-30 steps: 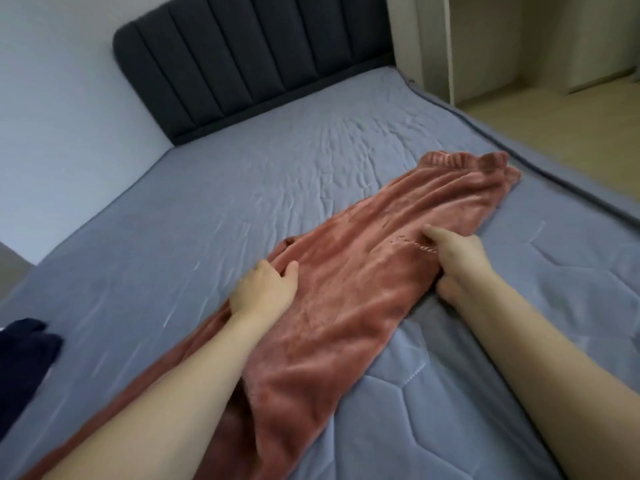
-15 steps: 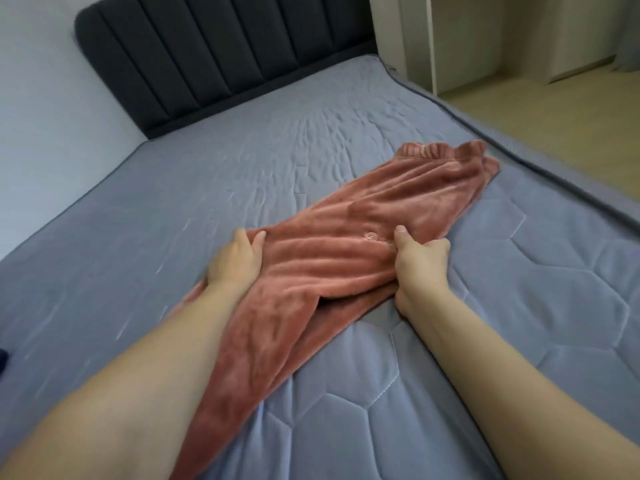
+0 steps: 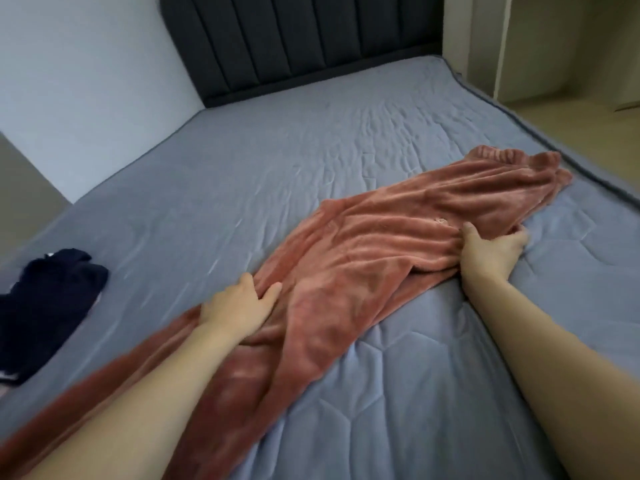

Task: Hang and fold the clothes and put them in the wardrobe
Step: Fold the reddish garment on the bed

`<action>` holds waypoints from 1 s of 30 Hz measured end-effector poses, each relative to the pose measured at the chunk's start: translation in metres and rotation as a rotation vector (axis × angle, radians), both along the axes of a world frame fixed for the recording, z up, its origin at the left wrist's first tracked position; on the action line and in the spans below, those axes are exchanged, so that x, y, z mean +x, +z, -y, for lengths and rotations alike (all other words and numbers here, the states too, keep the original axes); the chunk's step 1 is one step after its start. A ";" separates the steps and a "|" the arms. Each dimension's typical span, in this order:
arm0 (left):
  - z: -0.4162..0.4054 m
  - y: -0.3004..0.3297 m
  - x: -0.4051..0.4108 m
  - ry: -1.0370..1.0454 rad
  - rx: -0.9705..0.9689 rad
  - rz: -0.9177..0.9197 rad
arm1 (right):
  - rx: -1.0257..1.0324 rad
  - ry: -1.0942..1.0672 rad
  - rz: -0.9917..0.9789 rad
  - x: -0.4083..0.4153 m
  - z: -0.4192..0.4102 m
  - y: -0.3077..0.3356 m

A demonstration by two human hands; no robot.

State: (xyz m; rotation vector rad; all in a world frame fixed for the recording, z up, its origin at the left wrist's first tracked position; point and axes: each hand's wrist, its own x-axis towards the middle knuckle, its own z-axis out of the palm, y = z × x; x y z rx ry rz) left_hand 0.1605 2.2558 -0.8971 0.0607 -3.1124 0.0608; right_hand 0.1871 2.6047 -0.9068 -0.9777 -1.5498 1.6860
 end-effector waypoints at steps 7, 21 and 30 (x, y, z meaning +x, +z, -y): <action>0.073 0.006 0.066 -0.050 0.043 0.027 | -0.635 0.237 -0.036 0.047 0.121 0.016; 0.134 0.020 0.078 -0.093 0.091 -0.051 | -0.753 0.279 0.080 0.092 0.251 0.028; 0.198 0.043 0.086 -0.076 0.234 0.242 | -0.817 0.210 0.070 0.114 0.300 0.037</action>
